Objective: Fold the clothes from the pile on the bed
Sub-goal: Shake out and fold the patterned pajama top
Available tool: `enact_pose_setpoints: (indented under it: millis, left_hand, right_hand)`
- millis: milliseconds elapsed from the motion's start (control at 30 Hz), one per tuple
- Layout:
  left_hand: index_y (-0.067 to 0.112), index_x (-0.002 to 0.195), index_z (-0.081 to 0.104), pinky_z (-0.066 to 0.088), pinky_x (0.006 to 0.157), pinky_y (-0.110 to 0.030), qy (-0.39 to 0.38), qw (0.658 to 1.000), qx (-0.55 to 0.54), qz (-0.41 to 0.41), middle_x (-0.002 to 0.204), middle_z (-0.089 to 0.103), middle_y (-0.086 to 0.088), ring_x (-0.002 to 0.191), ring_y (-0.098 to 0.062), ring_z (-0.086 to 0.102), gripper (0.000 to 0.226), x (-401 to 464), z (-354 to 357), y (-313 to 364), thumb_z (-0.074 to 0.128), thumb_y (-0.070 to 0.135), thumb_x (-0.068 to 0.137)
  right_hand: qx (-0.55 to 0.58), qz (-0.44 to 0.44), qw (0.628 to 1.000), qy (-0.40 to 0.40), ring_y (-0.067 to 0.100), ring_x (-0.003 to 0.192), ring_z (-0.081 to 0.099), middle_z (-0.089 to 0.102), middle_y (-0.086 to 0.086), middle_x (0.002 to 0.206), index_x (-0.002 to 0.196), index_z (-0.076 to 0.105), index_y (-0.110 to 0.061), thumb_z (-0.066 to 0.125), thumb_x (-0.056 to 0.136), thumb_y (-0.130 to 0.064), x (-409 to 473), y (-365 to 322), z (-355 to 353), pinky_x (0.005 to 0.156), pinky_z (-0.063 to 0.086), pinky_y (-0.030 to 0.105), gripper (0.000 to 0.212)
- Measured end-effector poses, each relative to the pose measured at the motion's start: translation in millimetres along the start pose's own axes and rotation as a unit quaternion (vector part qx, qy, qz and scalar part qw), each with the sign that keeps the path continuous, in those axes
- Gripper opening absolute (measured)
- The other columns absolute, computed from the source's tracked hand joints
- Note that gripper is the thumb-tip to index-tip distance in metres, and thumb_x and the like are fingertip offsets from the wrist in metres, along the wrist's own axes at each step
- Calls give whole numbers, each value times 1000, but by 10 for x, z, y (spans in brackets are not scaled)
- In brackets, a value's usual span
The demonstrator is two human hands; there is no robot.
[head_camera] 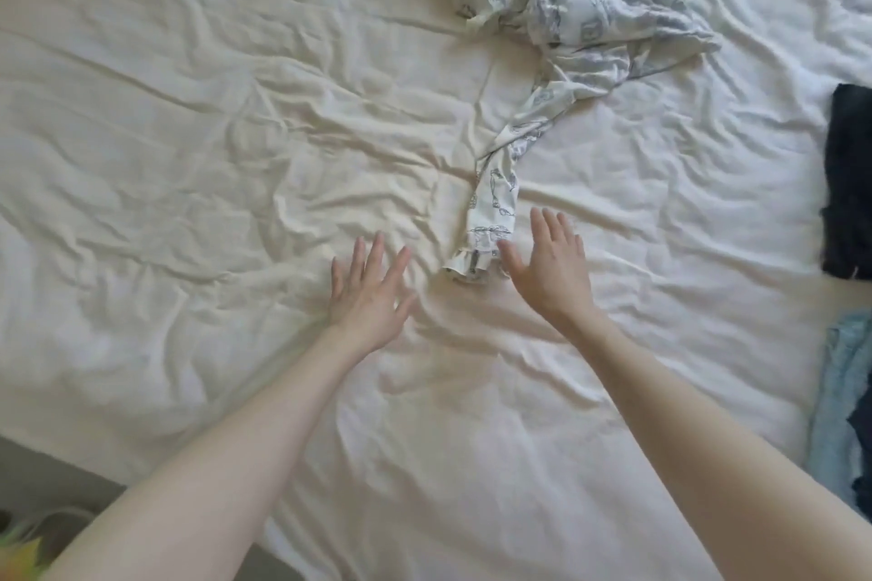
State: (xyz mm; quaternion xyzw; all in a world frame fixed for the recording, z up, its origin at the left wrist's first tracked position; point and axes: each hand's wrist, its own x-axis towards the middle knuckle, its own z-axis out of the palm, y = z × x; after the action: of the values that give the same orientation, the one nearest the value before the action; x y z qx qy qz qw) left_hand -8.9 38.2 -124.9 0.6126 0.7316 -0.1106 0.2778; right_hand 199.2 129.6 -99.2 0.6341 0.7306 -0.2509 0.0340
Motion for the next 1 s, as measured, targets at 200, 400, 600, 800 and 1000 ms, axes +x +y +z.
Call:
enact_pose_setpoints:
  millis: [200,400,600,800,1000]
  left_hand:
    - [35,150,0,-6,114,-51,-36,999,-1,2,158,-17,-1,144,-23,-17,71,398,323,-193,37,55,93]
    - [36,149,-3,-6,114,-50,-46,999,6,1,158,-18,-1,144,-22,-18,72,440,290,-187,37,56,93]
    - [22,128,58,29,105,-35,79,981,-163,-73,140,47,-10,130,-26,40,38,550,-19,-12,52,35,93]
    - [16,142,38,48,92,-30,-106,860,-498,-25,118,62,-2,105,-14,61,60,758,-368,749,64,24,88]
    - [22,57,31,19,56,-32,16,938,-345,30,52,34,5,61,-20,35,44,436,-156,893,62,13,87]
  right_hand:
    - [69,23,997,24,27,147,1,4,17,158,149,4,1,54,92,-42,760,-208,363,119,4,34,87]
    - [117,1,992,54,18,145,19,19,9,157,149,22,-6,32,78,19,789,-298,427,113,23,27,76]
    - [146,-152,975,75,35,114,60,58,20,129,124,58,4,48,65,27,79,-154,418,86,55,45,64]
    - [117,-286,950,38,32,90,70,69,20,106,99,70,7,64,58,24,-673,-2,455,62,59,38,44]
    - [100,-214,970,59,31,93,67,69,15,106,102,70,2,70,81,0,-642,279,246,75,57,40,21]
